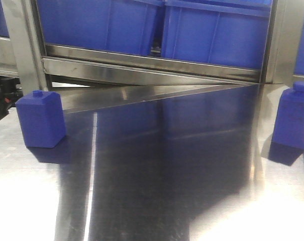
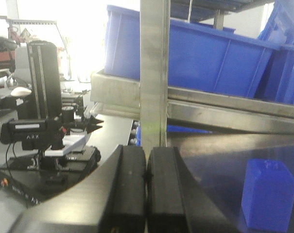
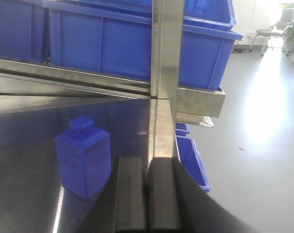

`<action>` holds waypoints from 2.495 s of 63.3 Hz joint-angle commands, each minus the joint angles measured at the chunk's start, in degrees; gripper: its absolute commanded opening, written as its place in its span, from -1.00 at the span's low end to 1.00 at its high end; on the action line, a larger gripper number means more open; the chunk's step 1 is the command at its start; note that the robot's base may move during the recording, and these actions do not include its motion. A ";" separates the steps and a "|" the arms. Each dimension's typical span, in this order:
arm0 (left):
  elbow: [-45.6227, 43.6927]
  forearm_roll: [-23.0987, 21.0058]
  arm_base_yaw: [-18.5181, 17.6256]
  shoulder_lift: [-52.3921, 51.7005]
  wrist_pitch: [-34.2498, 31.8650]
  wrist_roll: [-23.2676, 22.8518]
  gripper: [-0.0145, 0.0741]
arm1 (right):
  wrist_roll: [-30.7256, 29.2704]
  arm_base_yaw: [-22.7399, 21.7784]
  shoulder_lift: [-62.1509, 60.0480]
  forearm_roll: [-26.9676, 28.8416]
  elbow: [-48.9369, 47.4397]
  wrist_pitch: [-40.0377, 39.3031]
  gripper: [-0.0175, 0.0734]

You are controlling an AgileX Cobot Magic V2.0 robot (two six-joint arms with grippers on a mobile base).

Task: Pick and sort blue part to right shelf
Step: 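Move the left gripper down over the blue part nearest the left arm, then close the left gripper on the blue part and lift it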

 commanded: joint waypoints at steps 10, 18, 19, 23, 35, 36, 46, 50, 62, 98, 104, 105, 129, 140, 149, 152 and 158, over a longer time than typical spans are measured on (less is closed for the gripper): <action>-0.31 -1.87 -0.40 -1.01 -14.76 -0.18 -0.37 | 0.04 -0.22 -1.09 0.28 -1.31 -5.14 -0.40; -9.00 -1.55 -0.40 1.24 -3.16 -0.18 -0.36 | 0.04 -0.22 -1.09 0.28 -1.31 -5.18 -0.40; -10.95 -1.55 -0.40 1.72 -1.46 -0.18 -0.35 | 0.04 -0.22 -1.09 0.28 -1.31 -5.18 -0.40; -16.94 -1.55 -0.40 5.00 5.81 -0.18 -0.32 | 0.04 -0.22 -1.09 0.28 -1.31 -6.11 -0.40; -32.67 -1.66 -0.40 17.89 22.66 -0.18 0.06 | 0.04 -0.22 -1.09 0.28 -1.31 -5.55 -0.40; -33.94 -1.66 -0.40 18.85 24.04 -0.18 0.14 | 0.04 -0.22 -1.09 0.28 -1.31 -5.41 -0.40; -41.84 -2.17 -0.40 30.68 34.38 0.29 0.54 | 0.04 -0.22 -1.09 0.28 -1.31 -4.85 -0.40; -44.39 -4.02 -0.53 35.31 38.29 4.67 0.56 | 0.04 -0.22 -1.09 0.28 -1.31 -4.85 -0.40; -52.33 -15.69 -3.96 48.32 45.79 9.53 0.56 | 0.04 -0.22 -1.09 0.28 -1.31 -4.85 -0.40; -79.91 -12.50 -17.73 83.49 61.29 -1.41 0.56 | 0.04 -0.22 -1.09 0.28 -1.31 -5.22 -0.40; -82.37 -12.02 -17.73 87.63 64.14 -3.61 0.56 | 0.04 -0.22 -1.09 0.28 -1.31 -5.22 -0.40; -82.59 -12.02 -17.73 88.23 64.37 -3.61 0.56 | 0.04 -0.22 -1.09 0.28 -1.31 -5.22 -0.40; -83.24 -11.39 -20.61 97.80 65.15 -3.61 0.56 | 0.04 -0.22 -1.09 0.28 -1.31 -5.17 -0.40; -83.24 -10.59 -20.87 100.27 64.53 -3.61 0.56 | 0.04 -0.22 -1.09 0.28 -1.31 -5.17 -0.40; -83.24 -8.91 -20.87 102.06 64.53 -3.61 0.56 | 0.04 -0.22 -1.09 0.28 -1.31 -5.17 -0.40; -83.24 -8.91 -20.87 102.64 64.64 -3.61 0.56 | 0.04 -0.22 -1.09 0.28 -1.31 -5.17 -0.40; -83.24 -8.91 -20.87 103.04 64.84 -3.61 0.52 | 0.04 -0.22 -1.09 0.28 -1.31 -5.17 -0.40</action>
